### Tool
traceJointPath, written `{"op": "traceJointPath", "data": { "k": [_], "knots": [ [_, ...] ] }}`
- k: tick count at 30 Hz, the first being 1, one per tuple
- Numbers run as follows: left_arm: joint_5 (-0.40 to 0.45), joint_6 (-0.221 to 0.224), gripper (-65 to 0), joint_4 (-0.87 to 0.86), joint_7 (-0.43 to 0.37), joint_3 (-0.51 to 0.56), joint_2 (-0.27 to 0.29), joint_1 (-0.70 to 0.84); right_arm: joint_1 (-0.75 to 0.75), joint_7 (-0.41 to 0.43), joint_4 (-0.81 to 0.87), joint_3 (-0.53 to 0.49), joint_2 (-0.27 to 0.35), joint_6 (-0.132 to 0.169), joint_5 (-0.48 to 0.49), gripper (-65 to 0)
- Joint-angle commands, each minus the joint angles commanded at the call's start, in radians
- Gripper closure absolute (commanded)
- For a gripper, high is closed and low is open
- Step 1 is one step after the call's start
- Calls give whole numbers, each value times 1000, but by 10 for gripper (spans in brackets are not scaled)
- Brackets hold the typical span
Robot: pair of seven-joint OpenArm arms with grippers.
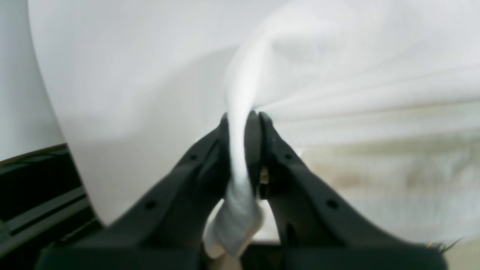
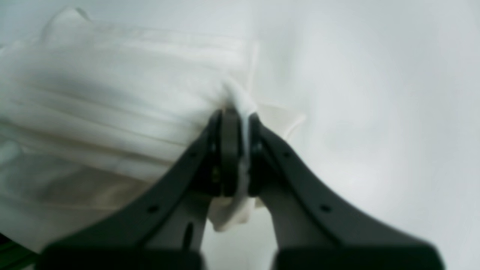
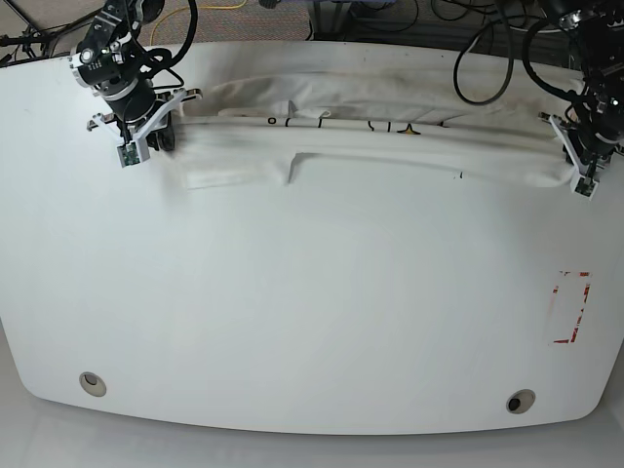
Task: Fold the T-shirt properly
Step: 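Lift and fold the shirt with both grippers toward the robot's base, then lower the folded edge and open both grippers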
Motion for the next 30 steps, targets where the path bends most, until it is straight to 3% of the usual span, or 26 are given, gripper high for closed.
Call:
{"op": "traceJointPath", "data": {
  "k": [9, 11, 14, 19, 21, 24, 30],
  "knots": [
    [2, 0, 0, 0, 2, 2, -34, 95, -34, 5, -6, 0, -6, 0, -11, 0],
    [2, 0, -43, -2, 2, 3, -40, 112, -41, 5, -6, 0, -15, 0, -12, -5],
    [2, 0, -176, -2, 2, 3, -43, 127, -46, 5, -6, 0, -23, 0, -12, -65],
    [8, 0, -458, -2, 2, 2, -44, 129, -46, 5, -6, 0, -41, 0, -12, -317],
    [6, 0, -513, -2, 2, 2, -44, 129, -44, 5, -3, 0, -49, 0, -12, -420],
    [2, 0, -497, 2, 2, 2, -44, 126, -44, 6, 2, 0, -54, 0, -3, -498],
    [-2, 0, -485, 49, 31, 2, -41, 114, -29, 23, 3, 2, -54, 0, 23, -476]
  ]
}}
